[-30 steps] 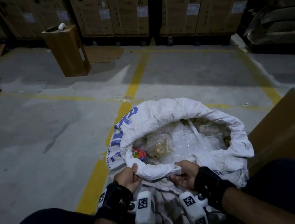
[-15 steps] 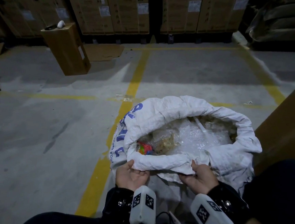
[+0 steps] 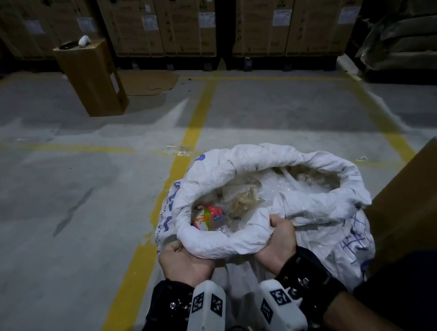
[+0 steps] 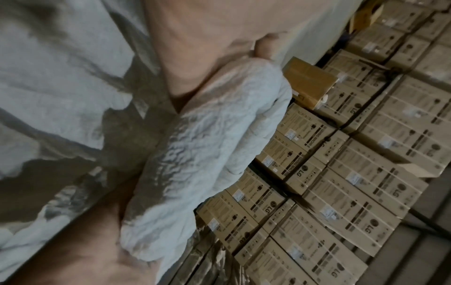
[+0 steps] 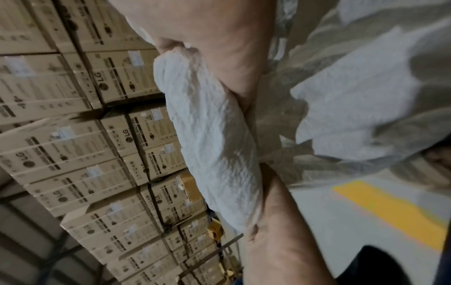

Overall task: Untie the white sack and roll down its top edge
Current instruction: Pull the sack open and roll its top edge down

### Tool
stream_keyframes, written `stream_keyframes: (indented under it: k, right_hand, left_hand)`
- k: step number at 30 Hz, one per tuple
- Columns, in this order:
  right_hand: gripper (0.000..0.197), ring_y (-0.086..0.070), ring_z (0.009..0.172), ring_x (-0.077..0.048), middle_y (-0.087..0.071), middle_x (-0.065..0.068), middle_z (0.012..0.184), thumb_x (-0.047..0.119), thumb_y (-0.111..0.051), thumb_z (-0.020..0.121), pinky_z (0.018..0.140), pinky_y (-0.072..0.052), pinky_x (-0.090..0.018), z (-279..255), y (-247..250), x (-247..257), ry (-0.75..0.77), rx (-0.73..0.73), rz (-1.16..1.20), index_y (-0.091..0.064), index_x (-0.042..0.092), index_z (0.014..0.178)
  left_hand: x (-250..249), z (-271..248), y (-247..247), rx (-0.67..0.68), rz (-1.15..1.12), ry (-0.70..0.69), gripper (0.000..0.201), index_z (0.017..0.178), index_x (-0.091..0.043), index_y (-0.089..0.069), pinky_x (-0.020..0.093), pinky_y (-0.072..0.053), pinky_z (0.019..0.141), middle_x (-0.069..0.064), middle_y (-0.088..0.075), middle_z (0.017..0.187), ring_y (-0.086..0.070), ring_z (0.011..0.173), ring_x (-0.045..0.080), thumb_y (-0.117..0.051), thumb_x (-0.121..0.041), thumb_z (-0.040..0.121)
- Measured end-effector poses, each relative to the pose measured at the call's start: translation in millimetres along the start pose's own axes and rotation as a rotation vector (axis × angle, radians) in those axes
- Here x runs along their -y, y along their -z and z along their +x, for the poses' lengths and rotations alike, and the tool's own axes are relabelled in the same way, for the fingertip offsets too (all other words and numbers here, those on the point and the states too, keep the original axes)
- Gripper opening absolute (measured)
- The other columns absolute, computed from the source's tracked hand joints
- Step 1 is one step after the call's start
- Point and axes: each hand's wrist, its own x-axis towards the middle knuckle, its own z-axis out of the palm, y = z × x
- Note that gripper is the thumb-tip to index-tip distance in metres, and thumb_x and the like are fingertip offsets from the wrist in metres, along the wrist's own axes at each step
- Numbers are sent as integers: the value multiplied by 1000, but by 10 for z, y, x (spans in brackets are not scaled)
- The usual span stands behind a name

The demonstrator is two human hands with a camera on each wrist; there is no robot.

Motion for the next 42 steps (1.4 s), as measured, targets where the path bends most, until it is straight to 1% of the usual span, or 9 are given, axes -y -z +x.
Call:
stream_keyframes:
  k: [5, 9, 12, 16, 20, 26, 33, 37, 42]
  right_hand:
    - [18, -51, 69, -28, -46, -8, 65, 19, -51, 69, 90, -44, -46, -66, 277, -35, -47, 107, -29, -51, 8, 55]
    - [56, -64, 97, -34, -67, -19, 102, 34, -80, 64, 84, -52, -40, -130, 408, -212, -103, 137, -333, -65, -5, 102]
    - [37, -69, 73, -29, -71, -14, 79, 23, -78, 66, 65, -55, -33, -177, 459, -283, -12, -20, -456, -67, -6, 87]
    - [11, -65, 63, -29, -64, -19, 70, 2, -68, 77, 61, -53, -34, -274, 531, -267, 64, -131, -603, -63, -8, 74]
    - [11, -60, 51, -13, -63, -8, 60, 2, -69, 75, 45, -44, -18, -398, 507, -282, 185, -142, -830, -62, 3, 67]
    - [35, -44, 41, -5, -47, 10, 41, -4, -65, 70, 41, -35, -16, -406, 526, -334, 237, -113, -1047, -44, 16, 50]
    - [41, -69, 82, -24, -71, -12, 86, 22, -73, 55, 74, -56, -37, -387, 579, -354, 196, -99, -1098, -62, 2, 90]
    - [20, -70, 76, -21, -74, -11, 86, 16, -77, 74, 60, -52, -26, -426, 599, -144, 71, -99, -969, -67, 4, 87]
    - [32, -51, 45, -16, -59, -2, 56, 31, -76, 77, 43, -38, -21, -568, 714, -24, -162, -229, -791, -56, 8, 89]
  left_hand:
    - [13, -8, 214, 79, 227, 125, 46, 103, -2, -62, 58, -43, 91, 25, -68, 86, -61, 95, 43, -31, -31, 85]
    - [152, 45, 337, 52, 402, 196, 47, 126, -7, -56, 54, -35, 107, 22, -60, 124, -54, 119, 38, -45, -41, 95]
    - [232, 114, 395, -1, 673, 260, 39, 119, 3, -62, 50, -42, 104, 26, -62, 121, -59, 114, 38, -58, -23, 90]
    - [286, 77, 411, -346, 1242, 95, 51, 121, 13, -43, 26, -55, 52, 15, -67, 80, -68, 66, 25, -59, -24, 90]
    - [329, -190, 334, -553, 2069, -257, 83, 134, 5, -29, 34, -45, 89, 19, -57, 125, -56, 113, 34, -49, -60, 86]
    - [463, -82, 196, -493, 2343, -272, 74, 107, -8, -63, 31, -47, 85, 13, -66, 114, -61, 108, 29, -44, -73, 80]
    - [412, 169, 315, -500, 2288, -143, 36, 111, -8, -62, 29, -51, 87, 11, -65, 118, -63, 109, 27, -61, -29, 82]
    - [262, 230, 501, -509, 1811, -112, 45, 116, 1, -62, 32, -51, 89, 18, -65, 118, -63, 106, 31, -64, -30, 82]
    - [193, 292, 750, -480, 887, -27, 30, 103, 10, -62, 22, -48, 39, 19, -64, 87, -55, 60, 25, -59, -18, 92]
